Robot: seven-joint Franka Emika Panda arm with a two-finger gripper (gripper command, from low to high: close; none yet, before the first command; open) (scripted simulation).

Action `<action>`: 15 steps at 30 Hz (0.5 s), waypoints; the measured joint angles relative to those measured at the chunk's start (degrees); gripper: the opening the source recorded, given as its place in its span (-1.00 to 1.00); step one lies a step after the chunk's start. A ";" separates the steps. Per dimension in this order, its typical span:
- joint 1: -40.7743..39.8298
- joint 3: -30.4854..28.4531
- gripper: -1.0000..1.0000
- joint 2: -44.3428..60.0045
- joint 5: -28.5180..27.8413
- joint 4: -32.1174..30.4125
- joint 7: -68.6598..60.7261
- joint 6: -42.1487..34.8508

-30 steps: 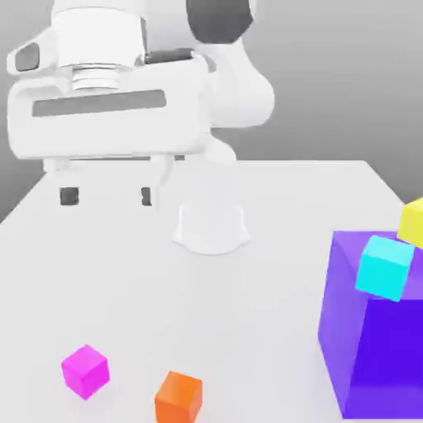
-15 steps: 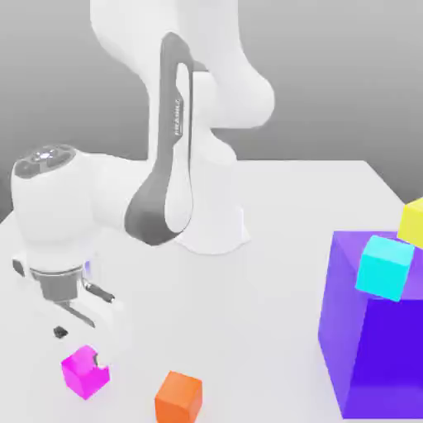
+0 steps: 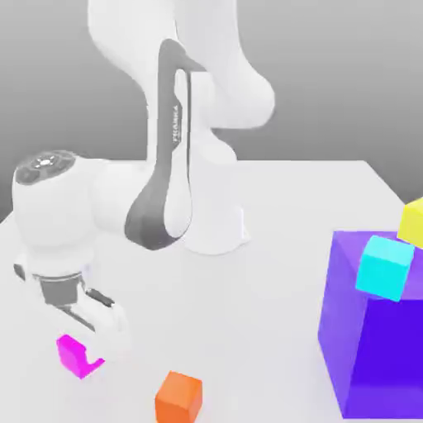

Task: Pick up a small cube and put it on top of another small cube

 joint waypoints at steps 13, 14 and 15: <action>22.21 15.15 -1.00 -16.63 -4.00 14.81 -32.32 -31.21; 23.74 16.05 -1.00 -18.04 -4.49 16.13 -35.04 -33.87; 24.80 16.77 -1.00 -18.86 -4.98 16.78 -37.27 -35.27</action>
